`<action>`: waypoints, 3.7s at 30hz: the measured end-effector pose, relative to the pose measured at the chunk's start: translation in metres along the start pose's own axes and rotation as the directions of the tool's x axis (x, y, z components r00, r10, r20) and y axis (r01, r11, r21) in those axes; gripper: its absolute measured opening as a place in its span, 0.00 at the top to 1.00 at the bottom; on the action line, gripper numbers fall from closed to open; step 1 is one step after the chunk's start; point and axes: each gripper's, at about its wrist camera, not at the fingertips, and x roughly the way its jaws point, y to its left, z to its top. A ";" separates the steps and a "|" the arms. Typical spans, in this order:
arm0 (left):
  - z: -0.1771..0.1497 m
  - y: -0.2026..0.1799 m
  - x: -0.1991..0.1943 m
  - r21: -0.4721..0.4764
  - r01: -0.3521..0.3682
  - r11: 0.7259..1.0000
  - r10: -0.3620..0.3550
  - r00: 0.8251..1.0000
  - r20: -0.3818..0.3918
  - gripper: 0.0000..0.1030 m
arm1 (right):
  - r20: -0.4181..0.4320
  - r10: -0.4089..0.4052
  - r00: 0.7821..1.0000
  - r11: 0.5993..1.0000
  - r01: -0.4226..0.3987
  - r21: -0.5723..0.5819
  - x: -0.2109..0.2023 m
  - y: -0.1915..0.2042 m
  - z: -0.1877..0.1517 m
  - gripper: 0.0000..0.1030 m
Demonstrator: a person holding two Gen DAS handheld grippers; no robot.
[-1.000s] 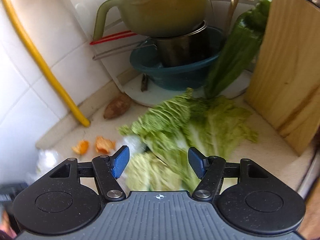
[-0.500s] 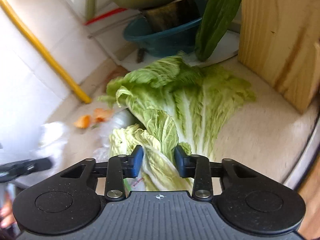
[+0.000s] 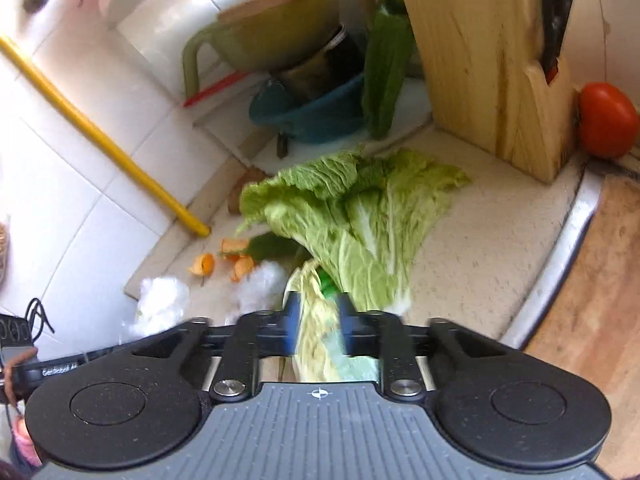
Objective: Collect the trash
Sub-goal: 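Close right gripper on the napa cabbage leaves and lift them, then carry the plastic bag and cabbage leaves down toward the black bin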
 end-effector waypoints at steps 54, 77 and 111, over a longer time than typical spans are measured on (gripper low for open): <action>-0.010 -0.028 0.003 0.019 0.124 0.992 -0.124 0.992 0.024 0.63 | 0.282 0.425 0.860 0.777 -0.507 0.373 -0.021 -0.057 -0.011 0.85; -0.036 0.041 -0.126 -0.123 -0.006 0.992 0.045 0.950 0.310 0.63 | 0.180 0.730 0.659 0.615 -0.748 0.249 -0.008 0.047 0.010 0.84; -0.105 0.160 -0.160 -0.270 -0.278 0.922 0.337 0.920 0.202 0.56 | -0.232 0.721 0.653 0.691 -0.700 0.181 0.098 0.248 -0.079 0.79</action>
